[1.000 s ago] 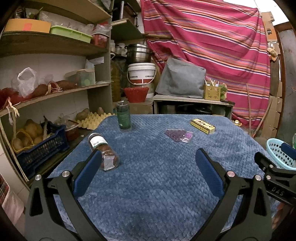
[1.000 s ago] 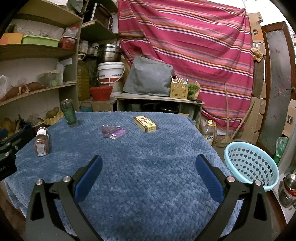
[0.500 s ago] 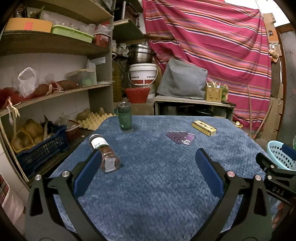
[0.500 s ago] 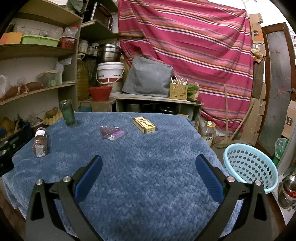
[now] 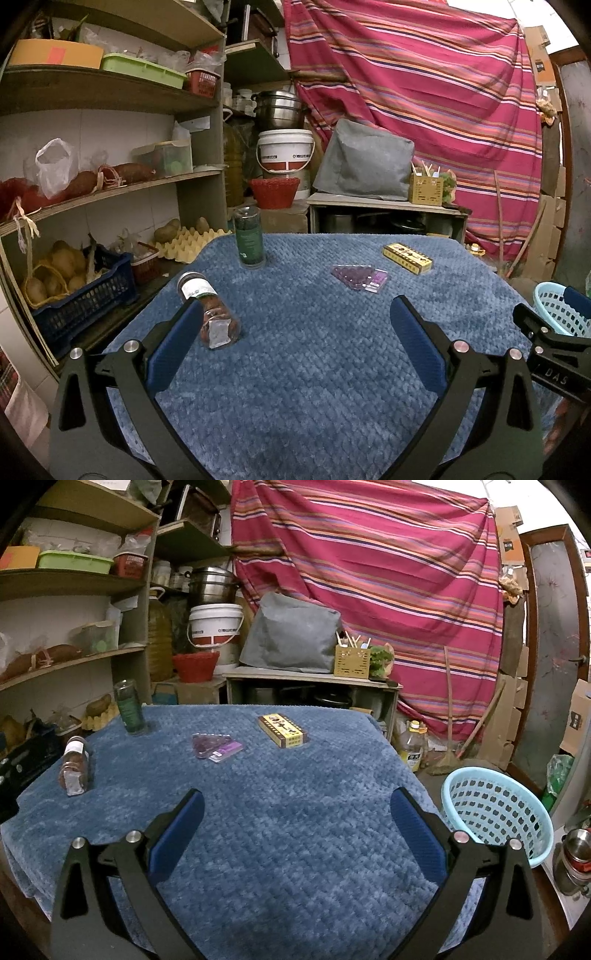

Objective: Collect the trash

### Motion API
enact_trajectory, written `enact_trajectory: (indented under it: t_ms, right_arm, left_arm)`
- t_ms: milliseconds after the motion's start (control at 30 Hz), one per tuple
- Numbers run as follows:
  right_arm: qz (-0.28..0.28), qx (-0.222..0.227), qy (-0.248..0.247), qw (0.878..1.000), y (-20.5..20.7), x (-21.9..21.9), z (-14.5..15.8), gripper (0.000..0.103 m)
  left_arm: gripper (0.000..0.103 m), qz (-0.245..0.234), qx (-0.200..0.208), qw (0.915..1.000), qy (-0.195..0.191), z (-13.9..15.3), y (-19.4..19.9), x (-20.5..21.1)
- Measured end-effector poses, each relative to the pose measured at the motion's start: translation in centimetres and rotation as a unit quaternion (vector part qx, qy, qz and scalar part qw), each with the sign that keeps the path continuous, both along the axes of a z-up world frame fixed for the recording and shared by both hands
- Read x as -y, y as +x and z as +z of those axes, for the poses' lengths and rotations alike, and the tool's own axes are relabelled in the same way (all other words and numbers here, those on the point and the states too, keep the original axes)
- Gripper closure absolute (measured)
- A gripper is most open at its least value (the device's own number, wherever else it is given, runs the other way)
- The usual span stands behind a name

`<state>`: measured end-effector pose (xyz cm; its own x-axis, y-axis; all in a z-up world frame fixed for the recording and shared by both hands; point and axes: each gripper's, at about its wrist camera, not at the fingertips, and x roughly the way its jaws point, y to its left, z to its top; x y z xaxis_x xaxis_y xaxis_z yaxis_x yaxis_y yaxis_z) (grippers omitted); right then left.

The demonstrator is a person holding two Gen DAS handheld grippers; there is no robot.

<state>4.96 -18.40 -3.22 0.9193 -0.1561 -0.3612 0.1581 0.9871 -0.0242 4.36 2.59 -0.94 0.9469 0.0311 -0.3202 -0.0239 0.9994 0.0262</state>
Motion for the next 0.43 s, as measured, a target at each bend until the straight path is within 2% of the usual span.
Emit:
enact_trajectory:
  t_ms: [433]
  right_arm:
    - [0.001, -0.003, -0.001, 1.000, 0.13, 0.14, 0.06, 0.005]
  left_arm:
    - [0.005, 0.001, -0.002, 1.0000, 0.001, 0.45, 0.15, 0.00]
